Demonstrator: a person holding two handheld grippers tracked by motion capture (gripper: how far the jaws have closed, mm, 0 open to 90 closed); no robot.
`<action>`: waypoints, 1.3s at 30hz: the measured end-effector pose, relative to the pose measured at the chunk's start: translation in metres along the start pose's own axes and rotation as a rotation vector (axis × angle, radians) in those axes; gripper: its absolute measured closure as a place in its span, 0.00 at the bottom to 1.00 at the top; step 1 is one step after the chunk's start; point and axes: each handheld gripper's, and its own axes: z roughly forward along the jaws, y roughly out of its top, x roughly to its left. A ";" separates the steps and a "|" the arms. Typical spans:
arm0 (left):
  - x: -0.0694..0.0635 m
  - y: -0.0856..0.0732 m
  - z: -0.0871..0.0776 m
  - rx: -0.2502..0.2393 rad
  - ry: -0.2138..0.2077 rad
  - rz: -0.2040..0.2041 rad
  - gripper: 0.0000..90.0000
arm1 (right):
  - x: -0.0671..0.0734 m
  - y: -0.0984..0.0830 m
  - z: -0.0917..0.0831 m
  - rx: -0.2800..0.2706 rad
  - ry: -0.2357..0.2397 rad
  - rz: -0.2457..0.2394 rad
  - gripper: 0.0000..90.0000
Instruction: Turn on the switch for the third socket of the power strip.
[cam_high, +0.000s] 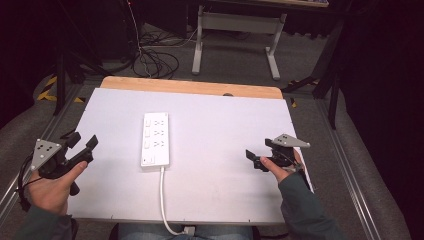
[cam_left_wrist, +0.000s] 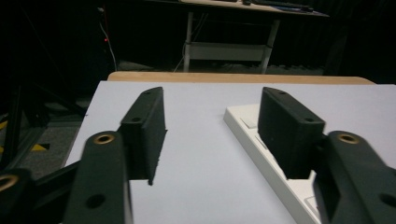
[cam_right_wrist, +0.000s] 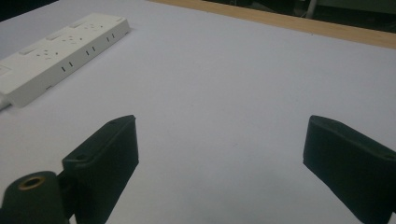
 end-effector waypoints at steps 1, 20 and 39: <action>0.000 0.000 0.000 0.002 0.000 -0.005 0.52 | 0.000 0.000 0.000 0.000 0.000 0.000 0.12; 0.004 -0.001 0.000 0.019 0.002 -0.009 0.90 | 0.000 0.000 0.000 0.000 0.002 0.000 0.12; 0.003 0.004 0.010 0.029 -0.009 0.019 1.00 | 0.000 0.000 0.000 0.000 0.005 0.000 0.12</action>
